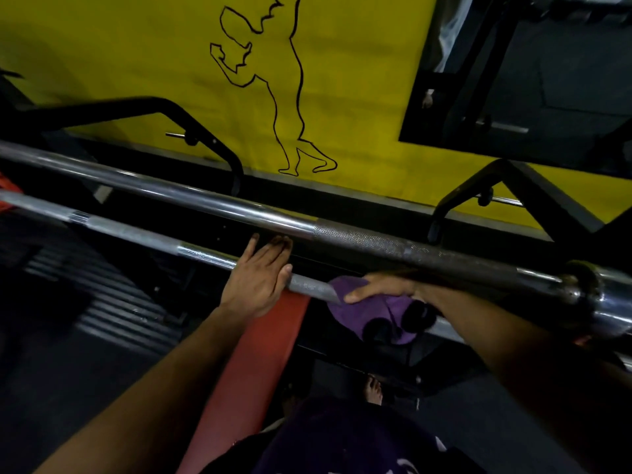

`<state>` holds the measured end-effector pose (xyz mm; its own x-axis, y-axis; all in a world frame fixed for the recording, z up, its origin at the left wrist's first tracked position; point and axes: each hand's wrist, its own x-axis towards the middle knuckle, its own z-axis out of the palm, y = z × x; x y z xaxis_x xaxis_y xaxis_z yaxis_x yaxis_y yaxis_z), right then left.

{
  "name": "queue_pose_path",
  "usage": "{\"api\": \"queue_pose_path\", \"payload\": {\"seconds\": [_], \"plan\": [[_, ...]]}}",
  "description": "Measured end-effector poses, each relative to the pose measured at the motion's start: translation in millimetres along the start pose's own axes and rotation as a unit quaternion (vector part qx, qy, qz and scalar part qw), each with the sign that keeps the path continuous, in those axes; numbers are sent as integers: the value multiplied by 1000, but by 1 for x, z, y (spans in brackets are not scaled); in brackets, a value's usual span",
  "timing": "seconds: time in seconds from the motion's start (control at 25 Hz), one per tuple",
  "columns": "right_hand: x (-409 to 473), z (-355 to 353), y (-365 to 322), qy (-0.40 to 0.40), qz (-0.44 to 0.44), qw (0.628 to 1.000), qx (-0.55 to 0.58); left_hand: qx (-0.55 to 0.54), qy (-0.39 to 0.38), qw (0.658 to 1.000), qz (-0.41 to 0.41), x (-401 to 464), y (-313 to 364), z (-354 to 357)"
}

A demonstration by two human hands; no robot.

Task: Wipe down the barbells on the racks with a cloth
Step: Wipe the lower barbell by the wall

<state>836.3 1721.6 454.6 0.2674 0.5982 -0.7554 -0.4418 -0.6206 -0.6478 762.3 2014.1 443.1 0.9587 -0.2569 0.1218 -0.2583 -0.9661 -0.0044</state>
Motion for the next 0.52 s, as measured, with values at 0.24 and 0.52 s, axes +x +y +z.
{"api": "queue_pose_path", "payload": {"seconds": [0.24,0.52], "plan": [[-48,-26,36,-28,22,999,-30,-7,25,1000,-8,1,2,5],[6,20,-34,11,-40,988,-151,-6,26,1000,-11,0,4,1]]}}
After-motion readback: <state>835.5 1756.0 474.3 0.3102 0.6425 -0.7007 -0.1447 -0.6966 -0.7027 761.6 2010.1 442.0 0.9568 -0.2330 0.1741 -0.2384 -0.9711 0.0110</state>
